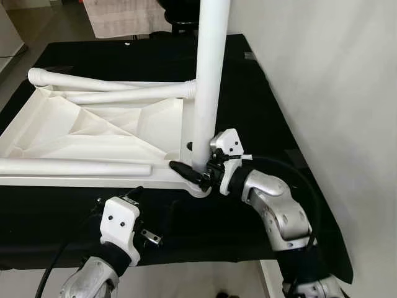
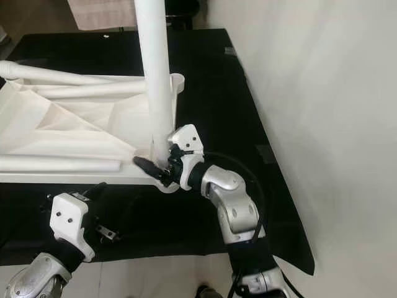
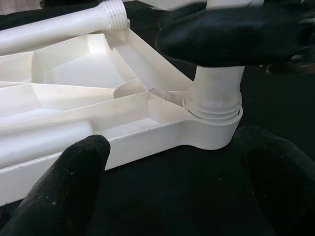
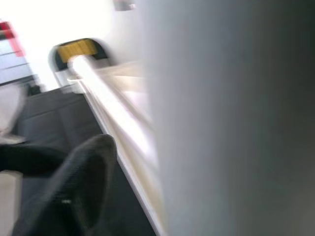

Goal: Building children table

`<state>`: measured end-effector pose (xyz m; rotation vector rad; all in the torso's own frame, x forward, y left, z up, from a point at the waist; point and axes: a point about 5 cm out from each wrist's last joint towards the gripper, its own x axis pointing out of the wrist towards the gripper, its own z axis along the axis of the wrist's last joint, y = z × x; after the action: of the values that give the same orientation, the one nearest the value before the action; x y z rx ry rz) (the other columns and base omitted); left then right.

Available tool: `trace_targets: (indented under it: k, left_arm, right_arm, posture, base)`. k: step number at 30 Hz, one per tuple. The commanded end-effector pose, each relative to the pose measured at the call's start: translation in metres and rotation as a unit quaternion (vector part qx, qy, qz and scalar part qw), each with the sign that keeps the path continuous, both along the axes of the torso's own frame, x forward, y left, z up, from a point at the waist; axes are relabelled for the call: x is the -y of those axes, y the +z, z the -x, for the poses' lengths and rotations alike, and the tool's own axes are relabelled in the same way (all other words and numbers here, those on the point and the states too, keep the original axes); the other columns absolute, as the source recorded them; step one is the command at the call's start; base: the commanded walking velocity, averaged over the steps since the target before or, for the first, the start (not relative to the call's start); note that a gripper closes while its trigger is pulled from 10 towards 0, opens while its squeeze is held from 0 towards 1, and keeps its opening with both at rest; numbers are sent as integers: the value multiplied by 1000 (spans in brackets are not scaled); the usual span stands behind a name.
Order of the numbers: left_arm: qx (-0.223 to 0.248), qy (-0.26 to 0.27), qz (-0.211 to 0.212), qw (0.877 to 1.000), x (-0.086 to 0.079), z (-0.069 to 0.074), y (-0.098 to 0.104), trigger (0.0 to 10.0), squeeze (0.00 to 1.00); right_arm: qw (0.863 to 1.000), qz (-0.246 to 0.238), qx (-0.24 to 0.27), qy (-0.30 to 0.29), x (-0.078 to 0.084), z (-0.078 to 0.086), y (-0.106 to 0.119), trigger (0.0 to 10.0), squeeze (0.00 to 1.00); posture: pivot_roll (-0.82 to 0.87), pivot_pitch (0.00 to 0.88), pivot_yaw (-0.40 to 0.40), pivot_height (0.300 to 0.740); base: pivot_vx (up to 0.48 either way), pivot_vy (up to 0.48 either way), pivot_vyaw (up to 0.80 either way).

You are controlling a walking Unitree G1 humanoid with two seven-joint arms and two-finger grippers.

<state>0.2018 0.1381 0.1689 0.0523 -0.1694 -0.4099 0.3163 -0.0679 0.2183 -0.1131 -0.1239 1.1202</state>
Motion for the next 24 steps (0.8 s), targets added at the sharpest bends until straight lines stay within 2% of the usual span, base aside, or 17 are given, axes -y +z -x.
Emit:
trace_targets:
  k: [1,2,7,9,14,18,19,20,21,24]
  left_arm:
    - [-9,2,-2,1000,-2,3,-2,10000,0]
    - [-11,-2,-1,1000,-1,6,-2,10000,0]
    - [-12,-7,0,1000,1,10,-1,10000,0]
    - [-13,-11,-1,1000,2,14,0,10000,0]
    - [-16,-13,-1,1000,2,17,0,10000,0]
    - [-22,-17,1,1000,3,22,1,10000,0]
    - [-24,-20,1,1000,3,23,0,10000,0]
    - [-24,-20,1,1000,3,23,0,10000,0]
    - [-26,-23,2,999,4,24,0,10000,0]
    - [-30,-25,4,999,6,26,0,10000,0]
  right_arm:
    - [999,10,8,39,-5,3,0,10000,1000]
    - [995,48,26,87,-3,3,6,10000,0]
    - [992,47,21,112,-3,-10,12,10000,0]
    - [988,56,8,141,-5,-19,10,10000,0]
    - [983,62,3,170,-4,-25,11,10000,0]
    - [974,71,-11,213,3,-26,15,10000,0]
    - [971,79,-15,224,7,-27,14,6784,0]
    - [971,79,-15,224,7,-27,14,6784,0]
    - [970,85,-22,226,12,-28,14,0,0]
    - [968,83,-27,234,19,-29,14,0,0]
  posture:
    - [36,222,-29,740]
    - [44,233,-30,740]
    - [49,253,-26,740]
    - [68,274,-25,740]
    - [73,295,-17,740]
    - [73,305,-8,740]
    - [76,309,-8,740]
    - [76,309,-8,740]
    - [71,309,-8,740]
    - [59,304,-12,740]
  base:
    - [0,0,0]
    - [0,0,0]
    - [0,0,0]
    - [0,0,0]
    - [0,0,0]
    - [0,0,0]
    - [0,0,0]
    - [0,0,0]
    - [0,0,0]
    - [0,0,0]
